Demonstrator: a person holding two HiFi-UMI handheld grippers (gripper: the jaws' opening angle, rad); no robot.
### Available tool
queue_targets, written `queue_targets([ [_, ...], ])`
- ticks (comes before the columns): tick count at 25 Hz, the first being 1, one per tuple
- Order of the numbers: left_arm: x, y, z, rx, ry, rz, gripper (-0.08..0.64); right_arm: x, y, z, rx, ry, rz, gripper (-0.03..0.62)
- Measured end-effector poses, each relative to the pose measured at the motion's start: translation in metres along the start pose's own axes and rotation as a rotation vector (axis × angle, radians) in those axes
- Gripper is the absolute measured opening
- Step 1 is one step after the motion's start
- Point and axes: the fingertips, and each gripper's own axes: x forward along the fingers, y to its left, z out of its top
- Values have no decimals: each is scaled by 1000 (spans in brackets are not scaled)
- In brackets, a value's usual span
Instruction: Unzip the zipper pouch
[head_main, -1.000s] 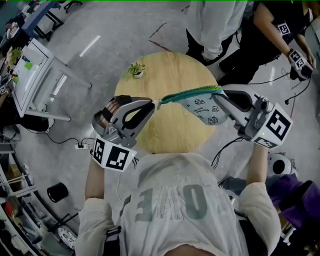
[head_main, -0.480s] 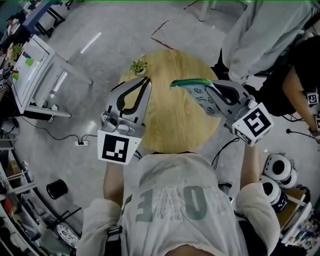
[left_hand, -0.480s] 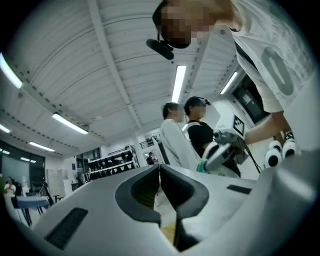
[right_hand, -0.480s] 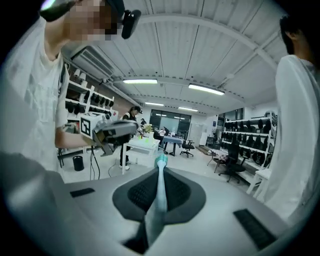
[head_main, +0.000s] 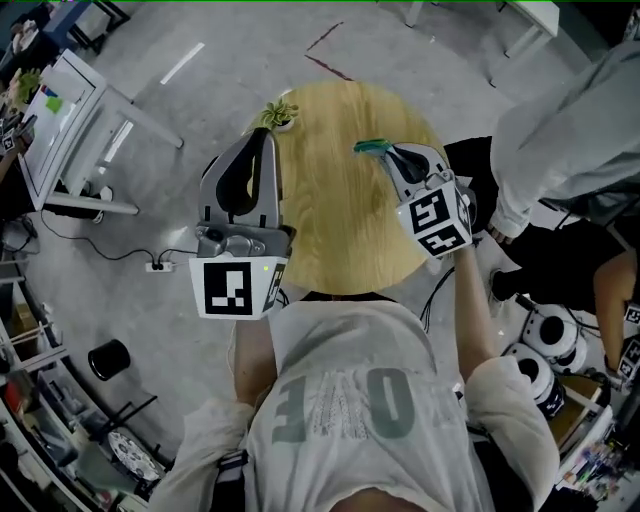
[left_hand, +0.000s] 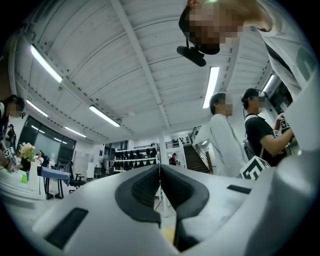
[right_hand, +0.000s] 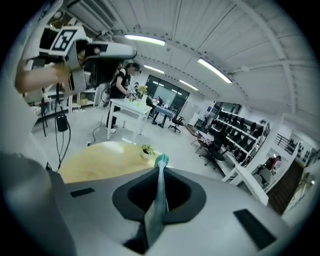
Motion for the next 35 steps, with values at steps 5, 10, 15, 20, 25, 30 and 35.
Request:
queue_targets([
  [5,-13,7,-17,-15,52,39,28,37,22,-28,-138,112,-43,37],
  [10,-26,7,-22,-4,89,73,29,53,50,-52,-187,155,-70,37],
  [15,-35,19,-33,5,122,100,29,78,92,-64,-114,164,15,37],
  [20,-40,23,-44,5,148,114,28,96,126,-71,-86,175,77,37],
  [25,-45,23,-55,-3,175,122,29,109,160,-85,-36,200,173,37],
  [30,-51,21,-63,-11,194,129,28,112,178,-97,-19,221,228,38],
  [35,-53,22,-70,-20,221,127,29,110,188,-101,71,252,310,108],
])
